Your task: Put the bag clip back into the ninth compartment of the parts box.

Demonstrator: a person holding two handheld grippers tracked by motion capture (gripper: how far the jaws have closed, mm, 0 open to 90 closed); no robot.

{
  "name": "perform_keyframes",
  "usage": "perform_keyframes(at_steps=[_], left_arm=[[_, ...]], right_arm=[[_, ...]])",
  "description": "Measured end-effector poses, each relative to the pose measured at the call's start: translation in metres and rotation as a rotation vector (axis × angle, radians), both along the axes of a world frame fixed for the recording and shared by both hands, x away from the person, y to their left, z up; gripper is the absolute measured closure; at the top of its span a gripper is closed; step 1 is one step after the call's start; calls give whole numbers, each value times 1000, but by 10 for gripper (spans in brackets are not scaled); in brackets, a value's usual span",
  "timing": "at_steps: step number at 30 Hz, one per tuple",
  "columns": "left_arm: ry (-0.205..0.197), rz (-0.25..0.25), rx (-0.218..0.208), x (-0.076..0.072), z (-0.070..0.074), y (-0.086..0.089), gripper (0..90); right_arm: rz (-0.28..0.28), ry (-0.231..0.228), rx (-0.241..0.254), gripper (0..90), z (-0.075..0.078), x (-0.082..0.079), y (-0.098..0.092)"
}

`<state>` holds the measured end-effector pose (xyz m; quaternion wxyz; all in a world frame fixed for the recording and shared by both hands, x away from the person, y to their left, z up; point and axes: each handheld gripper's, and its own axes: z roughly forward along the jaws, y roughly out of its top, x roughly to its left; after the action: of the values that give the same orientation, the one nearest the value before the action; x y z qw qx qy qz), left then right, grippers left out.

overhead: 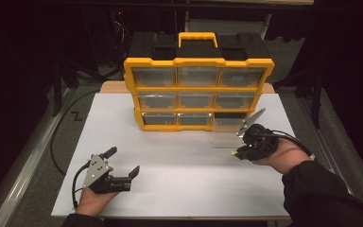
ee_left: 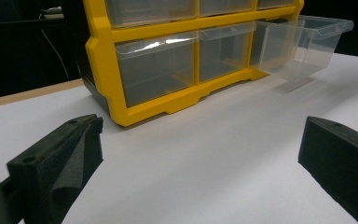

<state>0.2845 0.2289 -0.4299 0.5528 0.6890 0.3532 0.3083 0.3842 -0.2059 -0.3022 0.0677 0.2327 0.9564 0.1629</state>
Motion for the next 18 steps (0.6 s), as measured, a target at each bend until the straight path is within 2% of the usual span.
perform_keyframes(at_steps=[18], left_arm=[[-1, -1, -2, 0, 0, 0, 2]], right_arm=[[-4, -44, -8, 804, 26, 6, 3]])
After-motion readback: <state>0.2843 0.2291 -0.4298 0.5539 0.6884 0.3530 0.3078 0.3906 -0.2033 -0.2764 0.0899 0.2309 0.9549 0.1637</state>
